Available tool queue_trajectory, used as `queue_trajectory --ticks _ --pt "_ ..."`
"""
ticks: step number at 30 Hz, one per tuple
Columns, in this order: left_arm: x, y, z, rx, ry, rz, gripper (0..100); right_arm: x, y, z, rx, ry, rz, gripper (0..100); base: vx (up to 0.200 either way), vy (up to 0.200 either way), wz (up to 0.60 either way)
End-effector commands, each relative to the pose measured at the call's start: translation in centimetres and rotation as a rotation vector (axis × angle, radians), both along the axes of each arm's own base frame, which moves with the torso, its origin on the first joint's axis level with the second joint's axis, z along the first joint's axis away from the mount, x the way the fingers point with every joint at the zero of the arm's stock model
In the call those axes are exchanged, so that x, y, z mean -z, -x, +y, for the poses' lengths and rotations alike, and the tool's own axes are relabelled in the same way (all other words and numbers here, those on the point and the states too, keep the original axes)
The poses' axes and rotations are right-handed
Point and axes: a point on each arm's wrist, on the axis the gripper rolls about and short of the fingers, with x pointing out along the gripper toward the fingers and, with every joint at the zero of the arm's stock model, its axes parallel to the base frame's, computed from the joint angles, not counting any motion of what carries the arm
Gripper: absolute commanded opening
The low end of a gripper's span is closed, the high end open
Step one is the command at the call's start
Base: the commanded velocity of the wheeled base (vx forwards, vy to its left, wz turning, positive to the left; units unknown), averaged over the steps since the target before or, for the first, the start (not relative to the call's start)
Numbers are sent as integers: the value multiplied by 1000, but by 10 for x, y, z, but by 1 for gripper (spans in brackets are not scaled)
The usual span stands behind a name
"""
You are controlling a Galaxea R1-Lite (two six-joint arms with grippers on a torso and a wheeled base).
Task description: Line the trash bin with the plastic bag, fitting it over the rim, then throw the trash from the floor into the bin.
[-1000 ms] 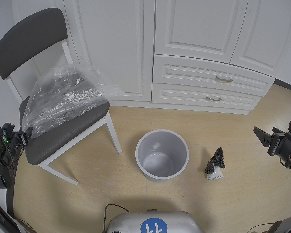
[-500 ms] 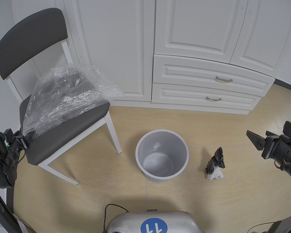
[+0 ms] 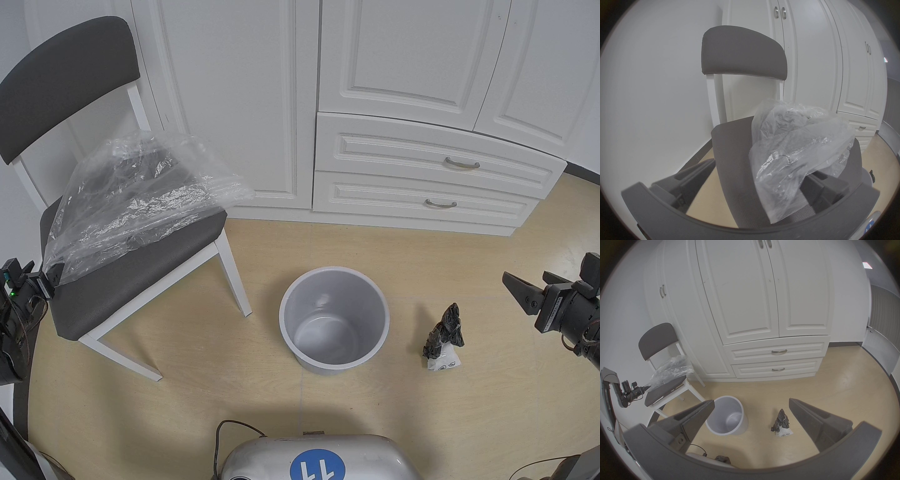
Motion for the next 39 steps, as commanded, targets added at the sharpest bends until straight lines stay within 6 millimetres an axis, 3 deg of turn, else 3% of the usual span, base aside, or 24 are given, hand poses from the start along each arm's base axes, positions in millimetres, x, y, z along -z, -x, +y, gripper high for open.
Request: queue_trajectory --ticks 1,16,24,30,39 --pt "-3 1 -1 2 -6 -11 0 3 0 1 -5 6 10 100 0 0 0" --pt "-5 4 -17 44 -2 -4 0 7 1 0 -7 30 20 100 0 0 0" --pt "-31 27 -63 161 -41 -74 0 -1 12 -5 -12 69 -39 100 0 0 0" --pt "-53 42 -109 223 -45 -169 0 -11 21 -9 -25 70 -88 100 0 0 0" --pt "-85 61 -140 263 -50 -328 0 -5 12 -6 6 125 -47 100 0 0 0"
